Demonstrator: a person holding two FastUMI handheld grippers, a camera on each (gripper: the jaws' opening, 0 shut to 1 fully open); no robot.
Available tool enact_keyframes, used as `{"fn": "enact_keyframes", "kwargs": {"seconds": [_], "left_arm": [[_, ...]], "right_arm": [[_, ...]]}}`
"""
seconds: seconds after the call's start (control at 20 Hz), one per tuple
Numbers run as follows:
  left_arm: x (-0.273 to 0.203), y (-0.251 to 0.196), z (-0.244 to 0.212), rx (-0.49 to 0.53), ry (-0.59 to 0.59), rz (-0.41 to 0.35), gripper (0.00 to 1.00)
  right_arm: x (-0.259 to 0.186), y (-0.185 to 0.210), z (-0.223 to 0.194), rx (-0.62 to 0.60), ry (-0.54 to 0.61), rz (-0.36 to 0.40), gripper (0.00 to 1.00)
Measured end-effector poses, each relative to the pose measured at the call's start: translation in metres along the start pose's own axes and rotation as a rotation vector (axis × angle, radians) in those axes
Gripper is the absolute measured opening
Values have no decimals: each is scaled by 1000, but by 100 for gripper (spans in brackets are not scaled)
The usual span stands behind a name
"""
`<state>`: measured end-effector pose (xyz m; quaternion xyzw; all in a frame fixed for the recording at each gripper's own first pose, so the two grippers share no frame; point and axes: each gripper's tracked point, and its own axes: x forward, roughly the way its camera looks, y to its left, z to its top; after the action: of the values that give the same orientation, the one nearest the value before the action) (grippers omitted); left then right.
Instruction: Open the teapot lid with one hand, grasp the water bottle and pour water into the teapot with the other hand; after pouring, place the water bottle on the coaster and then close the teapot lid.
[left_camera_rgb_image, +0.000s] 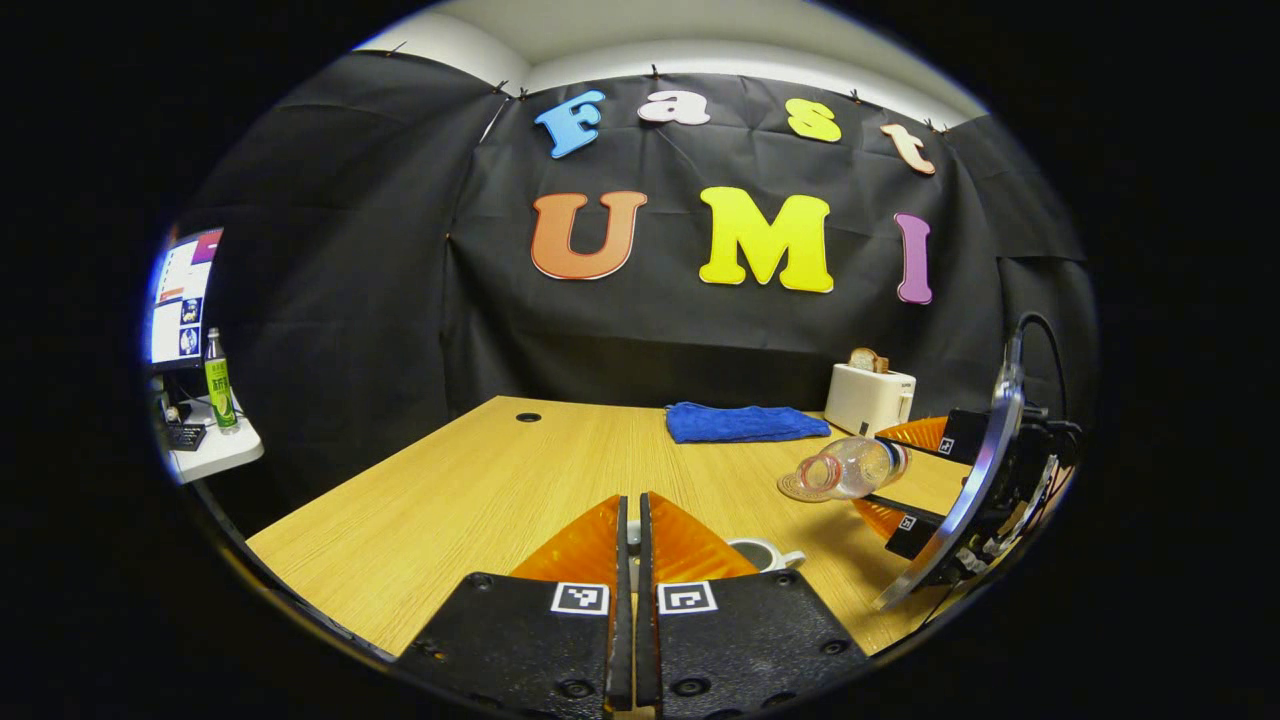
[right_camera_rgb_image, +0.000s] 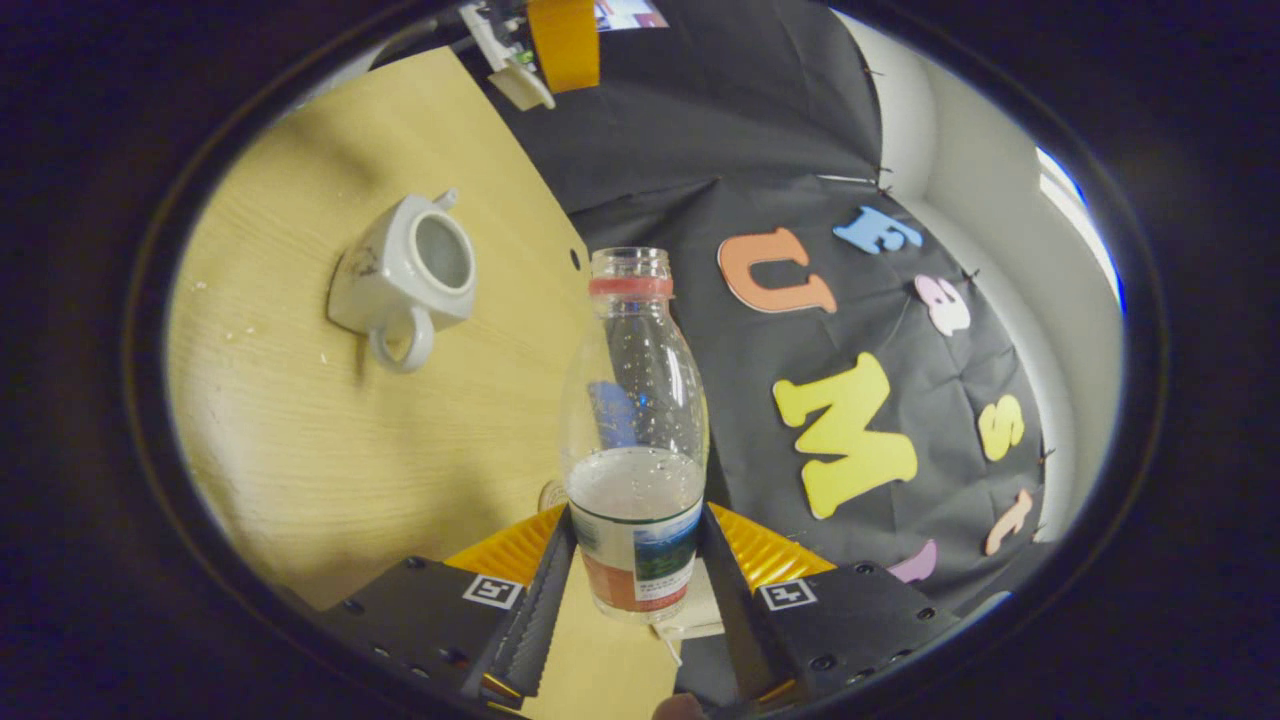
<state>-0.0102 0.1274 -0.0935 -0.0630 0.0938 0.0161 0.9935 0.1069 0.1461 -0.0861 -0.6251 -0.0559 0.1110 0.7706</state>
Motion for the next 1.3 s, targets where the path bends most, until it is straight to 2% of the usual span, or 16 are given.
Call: {"fn": "enact_keyframes", "kwargs": {"seconds": [0.15,0.55,0.75,1.3], "left_arm": [[0,5,-1,-6,3,7,4],[-1,11,-4,-10,3,2,4],[-2,12,-6,-10,11,0,4],[-3,15,-7,-8,8,-3,4]], "right_arm": [[1,2,4,-103,-18,-25,71],[-3,1,13,-264,-55,-70,71],[-3,-1,17,-300,-61,-64,71],[-4,-10,31,-469,-117,-121,71]]}}
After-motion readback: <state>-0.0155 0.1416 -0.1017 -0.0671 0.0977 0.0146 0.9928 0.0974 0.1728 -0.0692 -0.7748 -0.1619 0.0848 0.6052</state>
